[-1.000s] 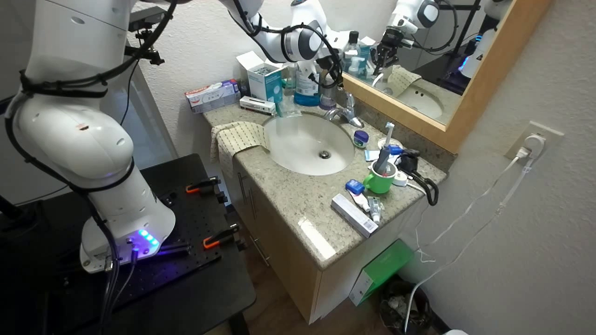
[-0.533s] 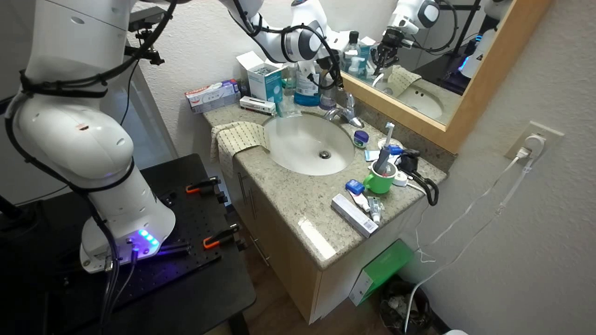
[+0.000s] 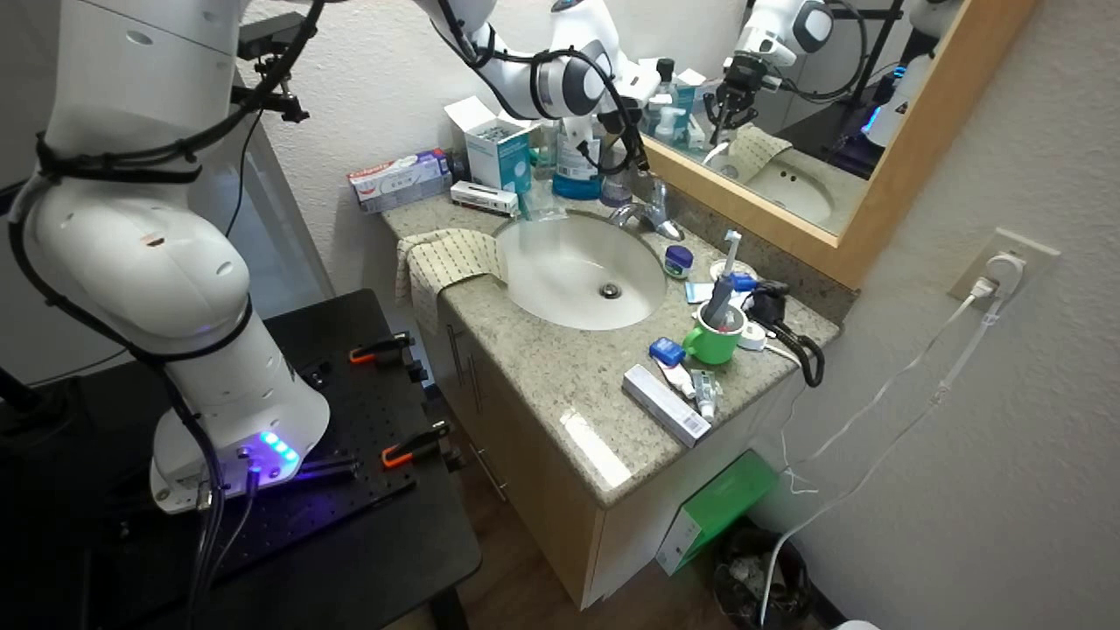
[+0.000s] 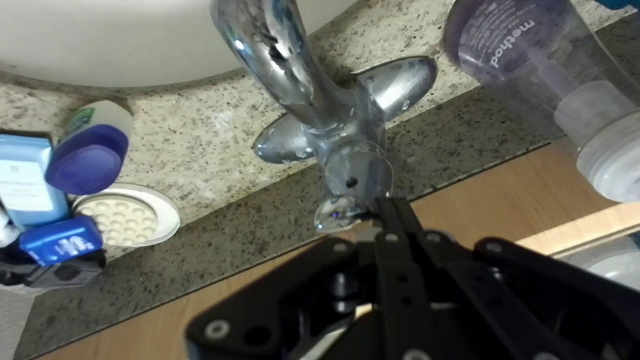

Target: Push the handle of the tap to the right and then push up

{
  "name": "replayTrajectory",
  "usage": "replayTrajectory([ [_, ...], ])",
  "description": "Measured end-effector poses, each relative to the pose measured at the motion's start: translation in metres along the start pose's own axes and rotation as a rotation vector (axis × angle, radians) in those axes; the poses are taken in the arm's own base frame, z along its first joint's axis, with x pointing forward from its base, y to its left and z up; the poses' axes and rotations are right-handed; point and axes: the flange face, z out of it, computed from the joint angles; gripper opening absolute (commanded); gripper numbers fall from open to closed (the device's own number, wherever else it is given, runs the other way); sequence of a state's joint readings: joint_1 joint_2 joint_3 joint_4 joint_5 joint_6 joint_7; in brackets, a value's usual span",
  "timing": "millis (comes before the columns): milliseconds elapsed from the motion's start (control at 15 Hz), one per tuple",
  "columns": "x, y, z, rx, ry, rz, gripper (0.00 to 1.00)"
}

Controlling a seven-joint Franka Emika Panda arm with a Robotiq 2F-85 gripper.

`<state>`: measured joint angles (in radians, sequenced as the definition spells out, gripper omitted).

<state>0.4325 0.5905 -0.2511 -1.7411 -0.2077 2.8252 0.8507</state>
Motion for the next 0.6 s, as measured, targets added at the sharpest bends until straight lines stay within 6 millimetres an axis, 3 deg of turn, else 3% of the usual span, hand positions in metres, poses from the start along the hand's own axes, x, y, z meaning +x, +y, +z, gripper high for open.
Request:
replayTrajectory([
  [200,0.004,0.017,0.002,-0.012,-0.007,0.03,0.01],
  [600,0.006,0.021,0.002,0.008,-0.014,0.085,0.01],
])
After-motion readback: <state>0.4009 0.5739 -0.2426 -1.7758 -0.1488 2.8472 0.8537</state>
